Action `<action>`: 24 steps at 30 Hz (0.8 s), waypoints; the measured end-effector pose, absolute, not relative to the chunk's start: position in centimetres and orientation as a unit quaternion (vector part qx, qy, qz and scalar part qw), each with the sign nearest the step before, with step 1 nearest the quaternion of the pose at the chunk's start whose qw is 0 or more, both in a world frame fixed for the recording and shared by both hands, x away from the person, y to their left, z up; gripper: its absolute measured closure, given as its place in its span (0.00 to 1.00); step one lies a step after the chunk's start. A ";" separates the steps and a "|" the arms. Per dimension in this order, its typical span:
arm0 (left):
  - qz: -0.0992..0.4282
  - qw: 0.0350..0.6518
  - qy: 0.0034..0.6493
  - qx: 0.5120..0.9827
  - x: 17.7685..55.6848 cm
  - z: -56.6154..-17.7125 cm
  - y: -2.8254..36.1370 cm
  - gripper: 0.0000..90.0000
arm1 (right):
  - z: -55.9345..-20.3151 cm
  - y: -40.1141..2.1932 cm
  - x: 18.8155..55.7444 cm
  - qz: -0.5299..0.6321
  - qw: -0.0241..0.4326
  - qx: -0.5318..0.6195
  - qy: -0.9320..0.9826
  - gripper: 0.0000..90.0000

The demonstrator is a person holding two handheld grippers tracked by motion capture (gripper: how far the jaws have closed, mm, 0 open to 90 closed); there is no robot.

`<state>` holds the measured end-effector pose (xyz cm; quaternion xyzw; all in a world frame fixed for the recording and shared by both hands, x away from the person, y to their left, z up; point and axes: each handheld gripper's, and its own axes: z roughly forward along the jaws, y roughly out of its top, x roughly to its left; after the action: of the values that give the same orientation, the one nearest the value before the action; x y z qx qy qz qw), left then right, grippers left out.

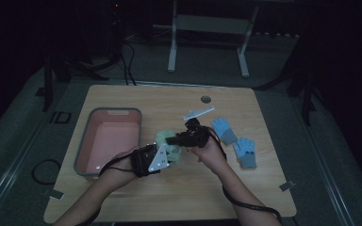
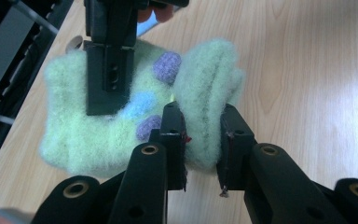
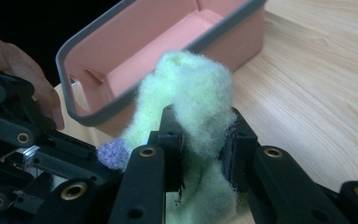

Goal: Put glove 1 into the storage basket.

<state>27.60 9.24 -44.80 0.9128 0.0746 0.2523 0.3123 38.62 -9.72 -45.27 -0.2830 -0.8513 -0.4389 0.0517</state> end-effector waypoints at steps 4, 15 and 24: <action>0.252 0.305 0.081 0.915 27.5 -44.5 10.4 0.84 | -45.0 -8.0 38.7 -0.438 0.053 -0.276 -0.854 0.82; 0.269 0.302 0.098 0.909 27.3 -44.5 14.8 0.84 | -44.4 -3.3 39.2 -0.437 0.059 -0.265 -0.858 0.82; 0.276 0.284 0.112 0.911 26.2 -45.0 18.2 0.84 | -44.4 0.9 38.8 -0.429 0.069 -0.247 -0.866 0.82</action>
<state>26.23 18.21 -45.00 0.9113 0.1115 0.2762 0.2841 38.76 0.93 -44.43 -0.2472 -0.8662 -0.4288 0.0691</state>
